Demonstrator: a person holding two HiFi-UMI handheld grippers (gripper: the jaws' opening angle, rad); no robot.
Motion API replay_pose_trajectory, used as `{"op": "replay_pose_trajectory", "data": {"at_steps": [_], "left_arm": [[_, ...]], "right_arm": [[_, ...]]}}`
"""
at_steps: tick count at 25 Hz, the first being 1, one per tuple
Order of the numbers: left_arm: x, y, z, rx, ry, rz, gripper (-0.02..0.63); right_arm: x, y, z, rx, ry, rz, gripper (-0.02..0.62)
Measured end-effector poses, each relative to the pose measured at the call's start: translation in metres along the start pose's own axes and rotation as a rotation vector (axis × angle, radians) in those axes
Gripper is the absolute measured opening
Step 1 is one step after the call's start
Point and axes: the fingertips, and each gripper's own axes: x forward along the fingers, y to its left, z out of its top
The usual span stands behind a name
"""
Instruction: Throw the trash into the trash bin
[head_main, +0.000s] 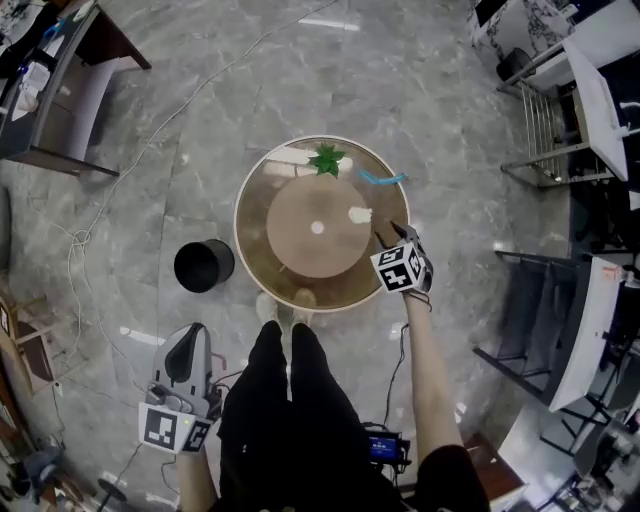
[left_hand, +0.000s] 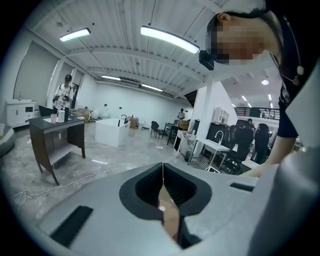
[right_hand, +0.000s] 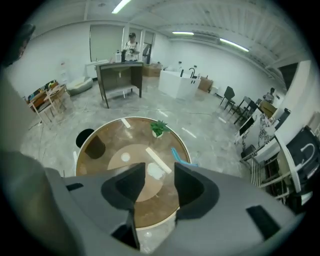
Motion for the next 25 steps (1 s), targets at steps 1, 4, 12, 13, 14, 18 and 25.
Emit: {"op": "replay_pose_trajectory", "data": {"at_steps": [1,4,12,13,14,18,25], "left_arm": [[0.003,0.005,-0.004,-0.006,0.010,0.009,0.009],[0.016,0.024,-0.021,-0.016,0.041,0.036,0.009],[0.050,0.041,-0.084,-0.106,0.157,0.052,0.009],[0.051,0.039,-0.092,-0.114,0.180,0.051,0.009],[0.051,0.037,-0.100,-0.122,0.201,0.051,0.009],[0.048,0.035,-0.123,-0.157,0.253,0.066,0.009],[0.039,0.044,-0.141,-0.198,0.277,0.107,0.009]], "right_arm": [[0.015,-0.005,0.002,-0.012,0.014,0.002,0.187],[0.057,-0.014,0.004,-0.030,0.046,0.011,0.184],[0.156,-0.036,-0.009,-0.124,0.124,0.027,0.193],[0.166,-0.039,-0.013,-0.136,0.140,0.031,0.196],[0.176,-0.042,-0.017,-0.150,0.158,0.031,0.207],[0.211,-0.065,-0.020,-0.170,0.203,0.001,0.201],[0.242,-0.074,-0.021,-0.127,0.264,0.031,0.141]]}}
